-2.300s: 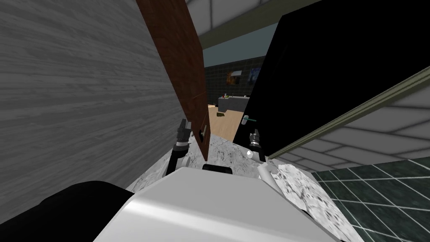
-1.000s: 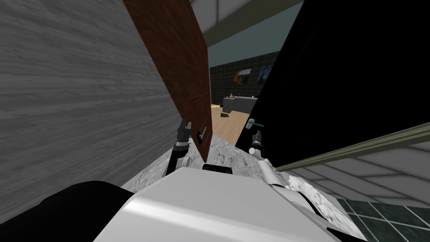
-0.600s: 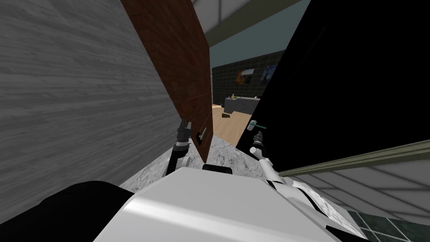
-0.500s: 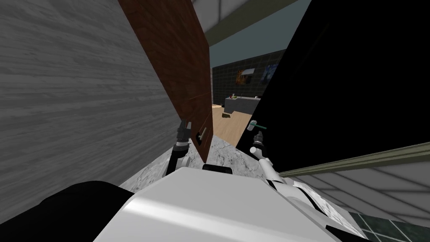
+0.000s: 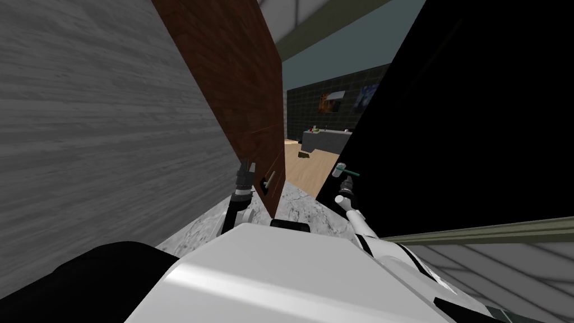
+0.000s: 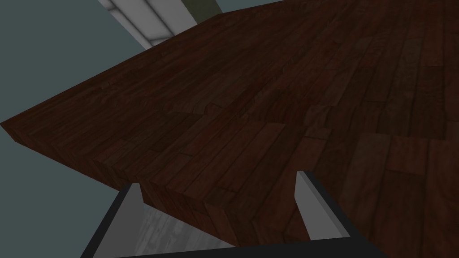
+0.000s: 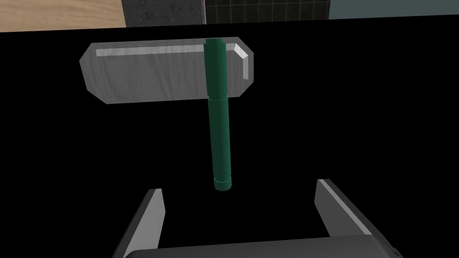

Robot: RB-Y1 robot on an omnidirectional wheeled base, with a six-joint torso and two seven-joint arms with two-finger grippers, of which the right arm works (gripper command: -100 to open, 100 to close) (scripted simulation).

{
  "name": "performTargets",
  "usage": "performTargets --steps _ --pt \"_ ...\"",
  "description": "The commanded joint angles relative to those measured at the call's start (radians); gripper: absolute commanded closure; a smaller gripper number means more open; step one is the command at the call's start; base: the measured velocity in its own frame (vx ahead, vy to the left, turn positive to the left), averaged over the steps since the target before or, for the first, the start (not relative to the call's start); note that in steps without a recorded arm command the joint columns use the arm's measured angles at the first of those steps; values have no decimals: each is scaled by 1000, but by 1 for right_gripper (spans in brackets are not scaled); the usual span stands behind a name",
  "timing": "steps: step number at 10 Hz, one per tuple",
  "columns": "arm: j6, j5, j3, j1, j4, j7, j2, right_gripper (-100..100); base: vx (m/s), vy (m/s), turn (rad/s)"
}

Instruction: Pull the door open

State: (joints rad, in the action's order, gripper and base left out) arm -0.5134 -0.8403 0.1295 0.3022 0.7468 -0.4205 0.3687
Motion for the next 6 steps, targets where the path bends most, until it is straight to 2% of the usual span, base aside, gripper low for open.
performTargets --steps 1,2,3,4,5,6 --pt "-2 -15 1 16 -30 -11 6 -100 35 -50 62" --pt "-2 -22 2 23 -42 -15 8 -100 37 -40 42" --pt "-2 -17 1 19 -34 -13 6 -100 18 -18 9" --pt "-10 -27 21 15 -54 -10 22 -100 47 -58 231" --pt "-13 -31 31 13 -61 -9 29 -100 71 -97 317" --pt "-21 -41 52 8 -79 -7 45 -100 86 -121 333"
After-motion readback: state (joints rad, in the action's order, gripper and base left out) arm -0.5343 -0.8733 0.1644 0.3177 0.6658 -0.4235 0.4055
